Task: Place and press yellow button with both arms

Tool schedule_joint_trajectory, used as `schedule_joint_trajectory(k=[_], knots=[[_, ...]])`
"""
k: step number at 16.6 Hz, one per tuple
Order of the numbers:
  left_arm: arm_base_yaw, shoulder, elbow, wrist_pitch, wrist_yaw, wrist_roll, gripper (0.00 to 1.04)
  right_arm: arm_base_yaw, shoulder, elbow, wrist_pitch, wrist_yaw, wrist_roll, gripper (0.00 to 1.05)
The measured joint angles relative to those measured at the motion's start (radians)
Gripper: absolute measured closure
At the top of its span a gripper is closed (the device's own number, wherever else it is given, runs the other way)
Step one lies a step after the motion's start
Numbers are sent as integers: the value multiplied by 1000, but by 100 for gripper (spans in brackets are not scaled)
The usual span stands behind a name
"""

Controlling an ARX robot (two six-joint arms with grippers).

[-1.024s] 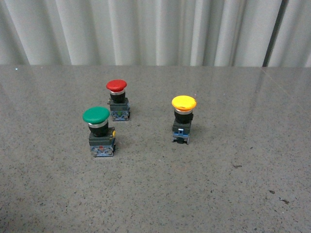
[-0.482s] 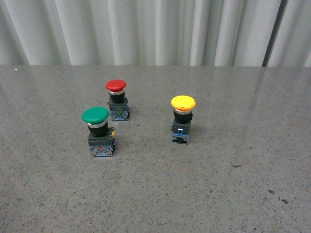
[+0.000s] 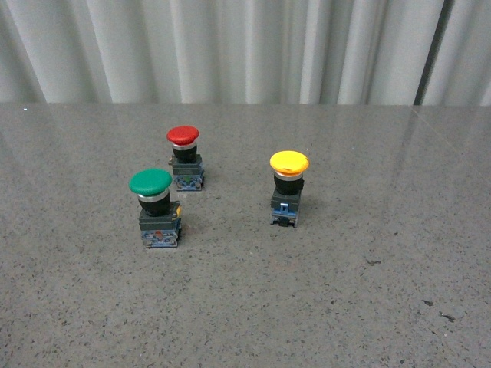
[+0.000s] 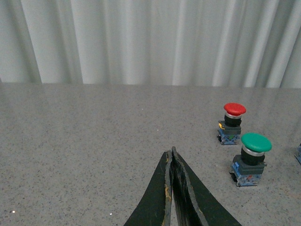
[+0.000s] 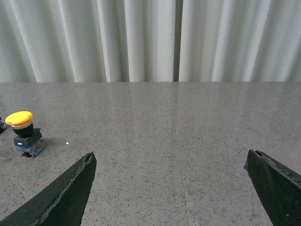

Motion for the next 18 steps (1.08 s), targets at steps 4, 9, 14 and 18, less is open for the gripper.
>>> schedule_joint_trajectory(k=[4, 9, 14, 18], knots=[[0, -74, 0, -72, 0, 0, 103, 0, 0, 0, 0, 0, 0, 7], [0, -266, 1, -300, -1, 0, 103, 0, 0, 0, 0, 0, 0, 7], [0, -275, 1, -291, -1, 0, 103, 0, 0, 0, 0, 0, 0, 7], [0, -275, 1, -290, 0, 0, 63, 0, 0, 0, 0, 0, 0, 7]])
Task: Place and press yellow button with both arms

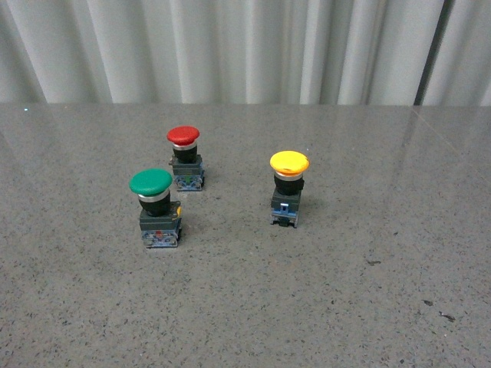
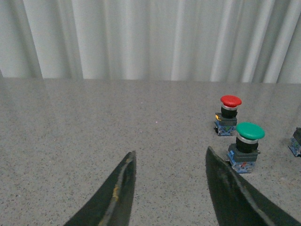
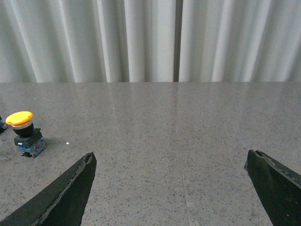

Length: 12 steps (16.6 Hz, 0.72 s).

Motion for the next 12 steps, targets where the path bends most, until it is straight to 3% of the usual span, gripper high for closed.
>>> schedule_joint_trajectory(k=[5, 8, 9, 12], knots=[[0, 0, 0, 0, 0, 0, 6, 0, 0, 0, 0, 0, 0, 7], [0, 0, 0, 0, 0, 0, 7, -11, 13, 7, -27, -38, -2, 7], [0, 0, 0, 0, -1, 0, 7, 27, 256, 70, 115, -111, -14, 7], [0, 0, 0, 0, 0, 0, 7, 207, 715, 304, 505, -68, -21, 7]])
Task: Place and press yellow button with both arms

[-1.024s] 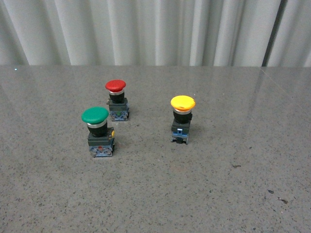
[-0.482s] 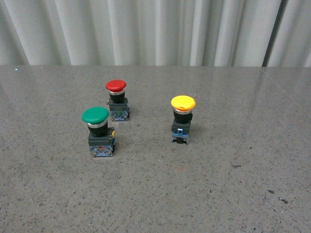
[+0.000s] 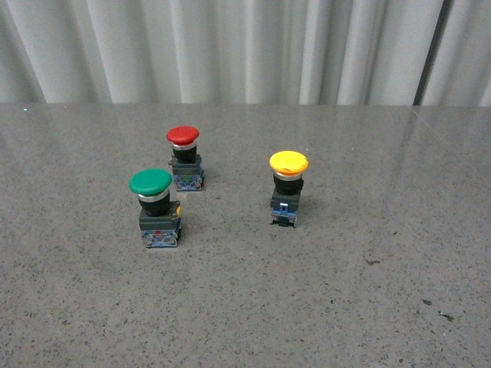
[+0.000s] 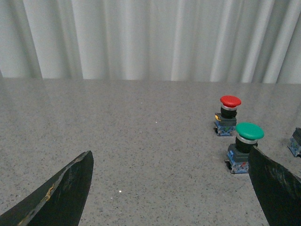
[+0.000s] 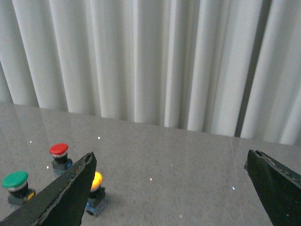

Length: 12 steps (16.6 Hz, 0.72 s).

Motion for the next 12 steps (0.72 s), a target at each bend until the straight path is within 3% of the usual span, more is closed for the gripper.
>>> schedule_joint_trajectory(k=[3, 6, 10, 12], knots=[[0, 0, 0, 0, 0, 0, 7, 92, 437, 199, 127, 42, 19, 7], [0, 0, 0, 0, 0, 0, 7, 175, 732, 384, 124, 97, 34, 7], [0, 0, 0, 0, 0, 0, 7, 286, 918, 499, 86, 142, 37, 7], [0, 0, 0, 0, 0, 0, 7, 305, 951, 531, 63, 156, 45, 23]])
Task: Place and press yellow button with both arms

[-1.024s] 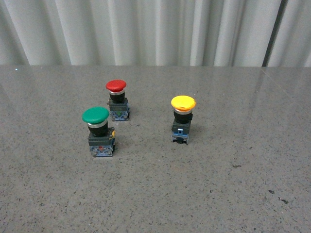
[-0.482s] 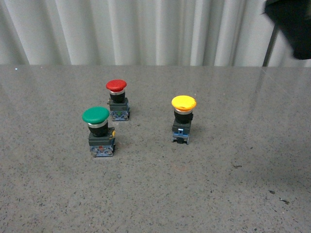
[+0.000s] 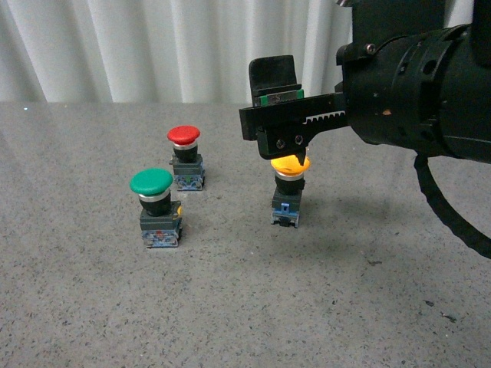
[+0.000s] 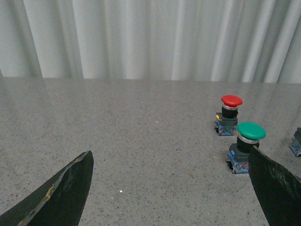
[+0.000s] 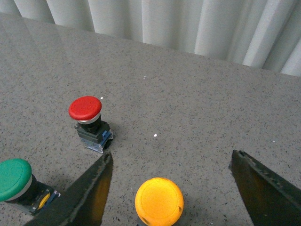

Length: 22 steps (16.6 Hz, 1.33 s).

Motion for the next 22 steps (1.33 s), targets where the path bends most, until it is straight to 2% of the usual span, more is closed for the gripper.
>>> schedule_joint_trajectory(k=[8, 22], knots=[[0, 0, 0, 0, 0, 0, 7, 15, 77, 72, -93, 21, 6, 103], [0, 0, 0, 0, 0, 0, 7, 38, 129, 93, -173, 46, -1, 103]])
